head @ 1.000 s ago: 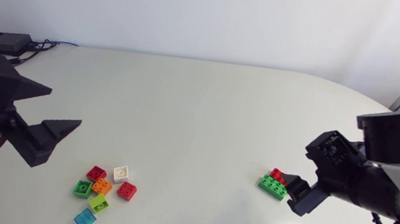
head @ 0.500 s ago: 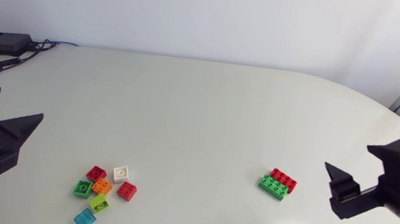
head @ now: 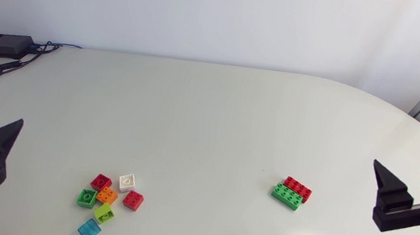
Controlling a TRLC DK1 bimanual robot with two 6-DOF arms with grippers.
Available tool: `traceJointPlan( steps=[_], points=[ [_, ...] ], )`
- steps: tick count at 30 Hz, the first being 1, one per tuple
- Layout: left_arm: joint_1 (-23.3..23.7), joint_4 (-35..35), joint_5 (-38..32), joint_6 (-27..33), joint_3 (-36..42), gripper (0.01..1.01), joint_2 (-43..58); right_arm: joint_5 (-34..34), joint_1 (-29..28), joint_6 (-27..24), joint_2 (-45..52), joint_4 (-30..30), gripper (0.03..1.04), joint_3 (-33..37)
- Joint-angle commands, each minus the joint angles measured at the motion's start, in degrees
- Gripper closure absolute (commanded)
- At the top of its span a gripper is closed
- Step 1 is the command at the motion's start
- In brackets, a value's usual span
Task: Sort duplo bricks by size, large to the right and small to the left
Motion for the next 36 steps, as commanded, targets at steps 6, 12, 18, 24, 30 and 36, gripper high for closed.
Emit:
traceJointPlan(
  steps=[6,12,18,24,30,36],
  points=[
    [0.19,0.95,-0.60,-2.55,-3.60,0.043,-7.22,2.02,0.47,-4.56,-6.92,3.39,0.06,-5.44],
    [1.69,4.73,-1.57,-6.15,-6.06,0.043,-12.14,4.39,0.12,-9.66,-10.09,5.59,0.06,-8.34],
    [2.22,7.99,-2.80,-5.45,-9.67,0.043,-12.06,4.39,-0.05,-9.31,-12.90,5.94,0.06,-10.89],
    [2.22,12.20,-6.67,-8.00,-12.92,0.043,-12.23,4.92,-0.49,-6.23,-14.31,7.78,0.06,-12.03],
    [1.51,21.26,-8.51,-8.61,-16.26,0.043,-12.32,5.01,0.38,-5.17,-13.60,6.91,0.06,-11.86],
    [-0.42,24.51,-9.22,-9.40,-19.42,0.043,-12.32,5.18,0.03,-5.44,-13.43,7.17,0.06,-14.23]
  ],
)
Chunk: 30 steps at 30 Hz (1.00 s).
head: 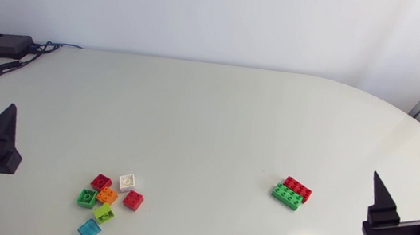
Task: Sort duplo bricks by size, large to the right and small to the left
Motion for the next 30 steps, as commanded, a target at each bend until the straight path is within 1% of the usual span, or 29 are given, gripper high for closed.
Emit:
traceJointPlan(
  steps=[1,4,6,10,13,15,17,19,23,26,27,28,30],
  points=[
    [-0.20,1.34,-0.56,-1.78,-2.24,0.043,-1.15,0.61,-1.28,0.62,0.23,0.79,0.06,-2.23],
    [0.50,4.77,-2.23,-1.78,-4.53,0.043,-1.24,0.61,-1.37,0.62,-0.03,1.49,0.06,-3.72],
    [0.59,5.82,-2.23,-1.60,-5.67,0.043,-1.24,0.61,-1.46,0.97,-0.47,2.72,0.06,-5.22],
    [1.47,7.23,-2.32,-1.78,-6.90,0.043,-1.24,0.61,-1.98,3.96,-0.65,4.04,0.06,-5.13],
    [1.56,8.55,-2.14,-1.87,-7.69,0.043,-1.24,0.70,-2.51,5.36,-0.65,7.64,0.06,-6.45],
    [1.56,9.52,-1.97,-1.60,-8.31,0.043,-1.24,0.61,-2.78,6.59,-0.65,11.95,0.06,-8.73],
    [1.47,9.69,-1.70,-1.25,-8.75,0.043,-1.24,0.61,-2.69,6.59,-0.65,15.99,0.06,-11.02],
    [1.56,9.78,-0.83,-0.63,-9.10,0.043,-1.24,0.61,-2.34,6.42,-0.73,18.19,0.06,-12.69],
    [1.47,10.31,0.58,0.95,-9.80,0.043,-1.24,0.44,0.04,5.10,-0.56,21.00,0.06,-15.77],
    [1.56,10.75,1.37,1.91,-10.24,0.043,-1.24,0.44,1.00,5.10,-0.56,22.59,0.06,-16.21],
    [1.47,10.75,1.37,1.83,-10.33,0.043,-1.24,0.26,1.00,5.27,-0.56,23.38,0.06,-16.47],
    [1.56,10.83,1.37,2.00,-10.51,0.043,-1.24,-0.18,0.92,5.45,-0.56,22.50,0.06,-16.82],
    [1.56,11.19,1.46,2.35,-10.77,0.043,-1.24,-0.79,-2.07,6.33,0.14,22.15,0.06,-16.91]
  ],
)
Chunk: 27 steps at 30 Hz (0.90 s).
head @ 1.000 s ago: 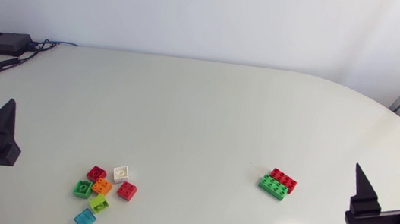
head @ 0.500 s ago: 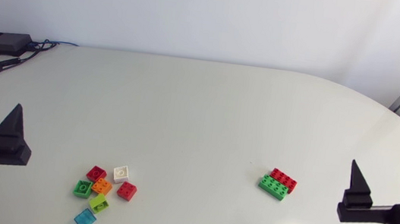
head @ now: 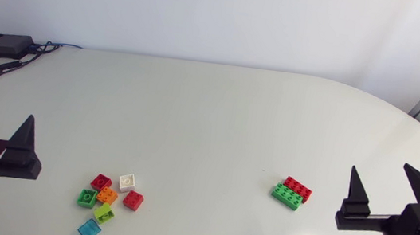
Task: Sort duplo bricks by size, large to the right and small to the left
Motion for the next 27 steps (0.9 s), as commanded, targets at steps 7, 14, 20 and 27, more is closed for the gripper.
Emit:
traceJointPlan(
  steps=[7,14,20,27],
  points=[
    [0.40,2.47,0.68,1.07,-2.97,0.043,-1.20,-7.13,-12.89,2.20,-0.45,-0.83,0.06,-2.70],
    [0.40,2.47,3.31,1.94,-4.38,0.043,-1.20,-20.57,-20.01,10.20,-0.45,-2.59,0.06,-2.61],
    [1.28,2.12,5.16,1.86,-5.08,0.043,-1.11,-22.33,-22.12,11.78,-0.45,-3.03,0.06,-2.53],
    [2.51,2.03,8.41,3.70,-5.08,0.043,-1.02,-22.51,-21.68,11.78,-0.45,-3.03,0.06,-2.53]
  ],
)
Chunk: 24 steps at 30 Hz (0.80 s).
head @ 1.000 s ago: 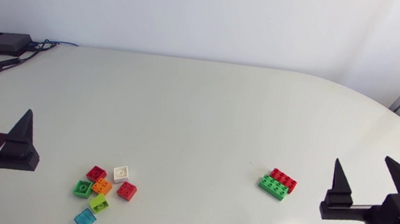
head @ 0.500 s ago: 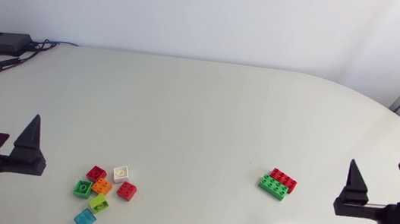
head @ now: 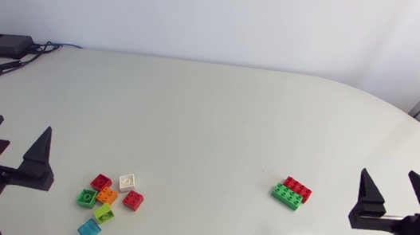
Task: Sort duplo bricks by size, large to the right and small to the left
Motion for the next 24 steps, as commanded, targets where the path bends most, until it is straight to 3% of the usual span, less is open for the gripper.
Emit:
traceJointPlan(
  steps=[1,11,24],
  points=[
    [0.61,0.37,1.95,2.53,-1.45,0.043,-0.95,-0.54,0.05,1.29,-0.43,-0.47,0.06,-2.26],
    [5.18,-0.86,5.90,9.12,-1.37,0.043,-0.78,-0.54,0.40,1.64,-0.43,-0.47,0.06,-2.26],
    [7.02,-1.12,6.60,6.04,-1.28,0.043,-0.78,-0.28,-2.67,3.66,-0.43,-0.56,0.06,-2.26]
  ],
)
